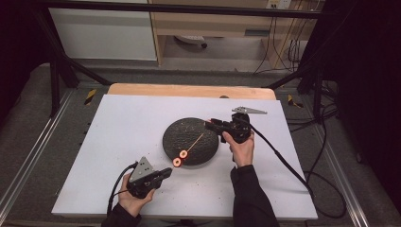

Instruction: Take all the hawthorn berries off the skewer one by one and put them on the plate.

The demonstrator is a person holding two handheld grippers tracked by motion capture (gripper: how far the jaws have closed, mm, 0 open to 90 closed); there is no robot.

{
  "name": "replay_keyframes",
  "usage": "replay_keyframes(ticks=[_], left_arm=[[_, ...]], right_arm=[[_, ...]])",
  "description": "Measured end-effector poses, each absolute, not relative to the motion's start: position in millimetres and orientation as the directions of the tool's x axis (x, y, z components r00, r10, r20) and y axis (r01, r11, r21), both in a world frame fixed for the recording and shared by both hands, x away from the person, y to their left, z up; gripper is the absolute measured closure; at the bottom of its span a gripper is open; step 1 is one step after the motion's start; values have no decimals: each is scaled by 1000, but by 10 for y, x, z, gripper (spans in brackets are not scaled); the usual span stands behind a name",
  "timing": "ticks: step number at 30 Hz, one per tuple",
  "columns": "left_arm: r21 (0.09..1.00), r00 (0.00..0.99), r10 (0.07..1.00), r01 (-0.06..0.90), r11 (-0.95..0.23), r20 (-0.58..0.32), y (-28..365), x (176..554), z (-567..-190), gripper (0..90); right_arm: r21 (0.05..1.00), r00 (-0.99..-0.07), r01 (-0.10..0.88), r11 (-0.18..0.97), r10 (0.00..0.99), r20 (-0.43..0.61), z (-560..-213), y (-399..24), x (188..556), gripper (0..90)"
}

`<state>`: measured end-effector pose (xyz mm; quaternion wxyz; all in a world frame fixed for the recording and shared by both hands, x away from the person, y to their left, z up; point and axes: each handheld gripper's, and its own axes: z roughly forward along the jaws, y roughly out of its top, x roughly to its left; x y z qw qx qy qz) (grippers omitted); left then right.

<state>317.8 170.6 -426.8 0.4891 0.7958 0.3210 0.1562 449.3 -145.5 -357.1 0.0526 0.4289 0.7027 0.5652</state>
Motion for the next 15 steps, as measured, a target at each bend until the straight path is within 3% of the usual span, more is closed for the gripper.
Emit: replay_keyframes(ticks=[5, 15], left_arm=[[883, 736, 673, 359, -302, -69, 1751, 3188, -4243, 884], [887, 714, 695, 373, -273, -86, 1843, 3234, -4221, 884]], right_arm=[[840, -613, 542, -11, 678, 405, -3552, -1471, 4576, 612], [806, -600, 589, 66, 703, 381, -3921, -1243, 4725, 612]])
